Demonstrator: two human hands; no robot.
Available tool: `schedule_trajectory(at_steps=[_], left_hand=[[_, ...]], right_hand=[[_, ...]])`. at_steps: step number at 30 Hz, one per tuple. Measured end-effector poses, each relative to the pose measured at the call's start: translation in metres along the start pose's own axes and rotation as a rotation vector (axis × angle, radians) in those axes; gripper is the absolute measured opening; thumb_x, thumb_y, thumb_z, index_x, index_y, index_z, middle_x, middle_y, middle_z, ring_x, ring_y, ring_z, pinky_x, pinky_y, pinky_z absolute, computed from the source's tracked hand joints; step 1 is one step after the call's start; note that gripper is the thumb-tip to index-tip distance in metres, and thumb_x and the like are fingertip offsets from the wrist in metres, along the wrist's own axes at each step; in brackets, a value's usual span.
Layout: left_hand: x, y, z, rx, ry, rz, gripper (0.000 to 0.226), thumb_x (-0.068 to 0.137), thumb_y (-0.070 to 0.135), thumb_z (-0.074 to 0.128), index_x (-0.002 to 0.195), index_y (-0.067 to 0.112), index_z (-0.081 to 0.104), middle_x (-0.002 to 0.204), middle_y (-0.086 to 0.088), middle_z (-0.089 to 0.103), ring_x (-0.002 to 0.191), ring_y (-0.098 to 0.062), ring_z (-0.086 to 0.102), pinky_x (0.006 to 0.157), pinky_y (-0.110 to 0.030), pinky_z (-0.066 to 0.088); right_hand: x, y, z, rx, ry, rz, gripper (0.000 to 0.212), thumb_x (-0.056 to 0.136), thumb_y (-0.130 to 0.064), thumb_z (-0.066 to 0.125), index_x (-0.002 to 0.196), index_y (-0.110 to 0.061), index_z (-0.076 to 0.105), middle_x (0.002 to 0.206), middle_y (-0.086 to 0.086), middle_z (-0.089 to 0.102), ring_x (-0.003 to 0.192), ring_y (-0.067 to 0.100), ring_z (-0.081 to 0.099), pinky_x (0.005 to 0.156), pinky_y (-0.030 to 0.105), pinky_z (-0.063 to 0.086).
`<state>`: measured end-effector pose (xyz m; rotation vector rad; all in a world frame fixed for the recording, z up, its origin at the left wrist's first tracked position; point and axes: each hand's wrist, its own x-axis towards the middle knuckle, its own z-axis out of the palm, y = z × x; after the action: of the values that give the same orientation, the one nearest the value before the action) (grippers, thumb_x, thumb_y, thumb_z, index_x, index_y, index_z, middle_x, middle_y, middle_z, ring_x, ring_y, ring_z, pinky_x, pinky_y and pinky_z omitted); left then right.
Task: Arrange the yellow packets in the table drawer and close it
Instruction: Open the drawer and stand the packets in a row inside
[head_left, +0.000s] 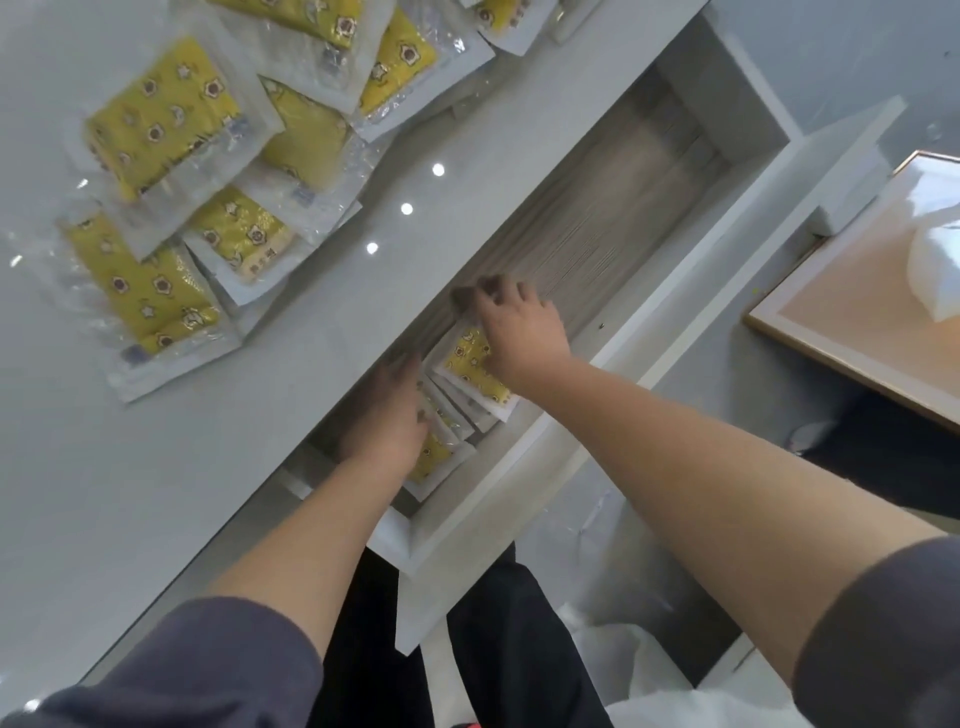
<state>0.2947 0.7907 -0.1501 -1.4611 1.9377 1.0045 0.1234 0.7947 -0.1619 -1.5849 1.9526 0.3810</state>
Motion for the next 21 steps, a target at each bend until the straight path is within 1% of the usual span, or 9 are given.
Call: schedule_trajectory(at_steps=[2, 4, 7, 9, 12, 14, 16, 19, 21], left_hand=[[0.002, -0.001, 0.003, 0.072, 0.052, 0.059, 0.055, 0.09, 0.021, 0.065, 0.137, 0.027, 0.037, 0.141, -0.006, 0.031, 0.126, -0.027, 0.04, 0.083, -0.037, 0.046], [0.001, -0.004, 0.006, 0.111, 0.079, 0.074, 0.046, 0.088, 0.023, 0.066, 0.128, 0.024, 0.043, 0.133, -0.005, 0.036, 0.119, -0.026, 0.042, 0.079, -0.036, 0.044], [-0.002, -0.011, 0.004, 0.114, 0.033, 0.098, 0.038, 0.09, 0.024, 0.064, 0.123, 0.021, 0.047, 0.133, -0.005, 0.034, 0.118, -0.025, 0.042, 0.086, -0.037, 0.046], [-0.002, -0.018, 0.002, 0.127, -0.015, 0.173, 0.029, 0.091, 0.02, 0.062, 0.117, 0.017, 0.05, 0.13, -0.004, 0.035, 0.114, -0.023, 0.043, 0.084, -0.032, 0.042], [0.002, -0.03, 0.007, 0.132, -0.097, 0.226, 0.021, 0.096, 0.018, 0.051, 0.115, 0.011, 0.057, 0.131, -0.01, 0.04, 0.117, -0.025, 0.039, 0.083, -0.027, 0.031], [0.001, -0.031, 0.01, 0.037, -0.12, 0.21, 0.024, 0.098, 0.014, 0.046, 0.117, 0.005, 0.058, 0.131, -0.013, 0.043, 0.118, -0.027, 0.038, 0.081, -0.023, 0.027], [0.0, -0.031, 0.013, -0.112, -0.101, 0.155, 0.024, 0.098, 0.01, 0.047, 0.119, 0.003, 0.055, 0.127, -0.011, 0.045, 0.113, -0.027, 0.046, 0.081, -0.018, 0.031], [-0.005, -0.032, 0.015, -0.217, -0.006, 0.045, 0.017, 0.094, 0.013, 0.055, 0.111, 0.015, 0.055, 0.12, -0.003, 0.046, 0.099, -0.022, 0.055, 0.086, -0.037, 0.05], [-0.006, -0.033, 0.015, -0.261, 0.046, -0.04, 0.017, 0.093, 0.015, 0.056, 0.109, 0.019, 0.05, 0.113, -0.003, 0.05, 0.096, -0.024, 0.058, 0.084, -0.044, 0.053]], right_hand=[[0.0, -0.001, -0.001, -0.102, -0.065, -0.146, 0.068, 0.084, -0.013, 0.061, 0.143, -0.031, 0.034, 0.145, 0.009, 0.031, 0.123, 0.03, 0.038, 0.079, 0.036, 0.044], [0.0, -0.003, 0.001, -0.144, -0.113, -0.174, 0.067, 0.086, -0.013, 0.059, 0.145, -0.032, 0.032, 0.146, 0.009, 0.029, 0.12, 0.029, 0.041, 0.067, 0.031, 0.042], [-0.002, -0.006, 0.006, -0.099, -0.172, -0.135, 0.07, 0.087, -0.013, 0.06, 0.147, -0.027, 0.027, 0.145, 0.013, 0.032, 0.105, 0.028, 0.054, 0.056, 0.027, 0.043], [-0.005, -0.006, 0.007, -0.07, -0.192, -0.097, 0.07, 0.086, -0.015, 0.063, 0.146, -0.026, 0.027, 0.14, 0.013, 0.036, 0.1, 0.027, 0.055, 0.057, 0.03, 0.048], [-0.007, -0.005, 0.009, -0.112, -0.115, -0.092, 0.074, 0.085, -0.023, 0.066, 0.146, -0.027, 0.025, 0.14, 0.011, 0.038, 0.12, 0.03, 0.044, 0.078, 0.037, 0.047], [-0.008, -0.008, 0.014, -0.034, -0.1, -0.081, 0.076, 0.085, -0.017, 0.065, 0.147, -0.027, 0.022, 0.134, 0.01, 0.046, 0.112, 0.028, 0.05, 0.069, 0.034, 0.05], [-0.011, -0.014, 0.021, 0.015, -0.095, -0.084, 0.071, 0.087, -0.011, 0.062, 0.145, -0.027, 0.024, 0.126, 0.008, 0.053, 0.095, 0.024, 0.059, 0.057, 0.031, 0.052], [-0.014, -0.022, 0.028, 0.008, -0.13, -0.082, 0.06, 0.09, -0.009, 0.055, 0.141, -0.027, 0.03, 0.113, 0.004, 0.061, 0.08, 0.023, 0.062, 0.053, 0.032, 0.055], [-0.013, -0.026, 0.028, 0.026, -0.182, -0.079, 0.055, 0.091, -0.009, 0.053, 0.139, -0.026, 0.033, 0.107, 0.004, 0.064, 0.077, 0.023, 0.062, 0.055, 0.035, 0.057]])
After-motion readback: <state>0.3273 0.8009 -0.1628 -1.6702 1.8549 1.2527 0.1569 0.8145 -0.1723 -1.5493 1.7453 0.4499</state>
